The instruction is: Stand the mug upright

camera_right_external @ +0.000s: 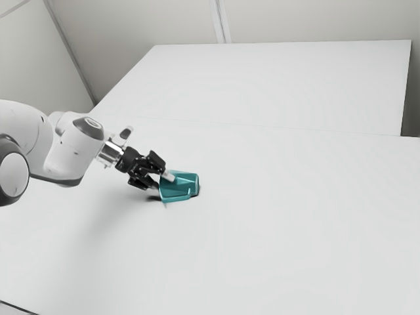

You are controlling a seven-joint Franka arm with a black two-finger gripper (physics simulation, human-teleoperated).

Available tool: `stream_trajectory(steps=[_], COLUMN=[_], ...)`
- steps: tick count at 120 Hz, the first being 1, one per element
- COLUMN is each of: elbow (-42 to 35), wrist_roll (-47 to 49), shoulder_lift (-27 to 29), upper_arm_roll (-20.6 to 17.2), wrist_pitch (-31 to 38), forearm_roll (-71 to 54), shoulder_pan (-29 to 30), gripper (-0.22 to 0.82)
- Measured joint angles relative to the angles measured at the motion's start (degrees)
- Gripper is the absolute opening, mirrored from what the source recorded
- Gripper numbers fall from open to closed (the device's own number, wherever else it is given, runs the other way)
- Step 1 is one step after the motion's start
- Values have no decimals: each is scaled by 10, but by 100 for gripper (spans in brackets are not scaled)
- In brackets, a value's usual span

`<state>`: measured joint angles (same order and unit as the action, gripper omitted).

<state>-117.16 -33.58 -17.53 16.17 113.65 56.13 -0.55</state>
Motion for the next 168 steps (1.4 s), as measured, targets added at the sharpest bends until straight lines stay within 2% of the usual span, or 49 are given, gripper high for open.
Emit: stream_trajectory(steps=[16,44,80,111,130,168], elbow=[0,1,9,22,38,21], wrist_roll=[-4,-7,-9,-11,-7,32], shoulder_lift=[0,10,33,62,67,123], upper_arm_roll=[0,0,0,0,-4,1], wrist_pitch=[1,3,2,3,2,-19], forearm_roll=[0,4,-1,-57,-128,-309], shoulder_pan=[1,-4,-8,-12,-12,-71], gripper=[-1,-13,-18,-18,-18,-18])
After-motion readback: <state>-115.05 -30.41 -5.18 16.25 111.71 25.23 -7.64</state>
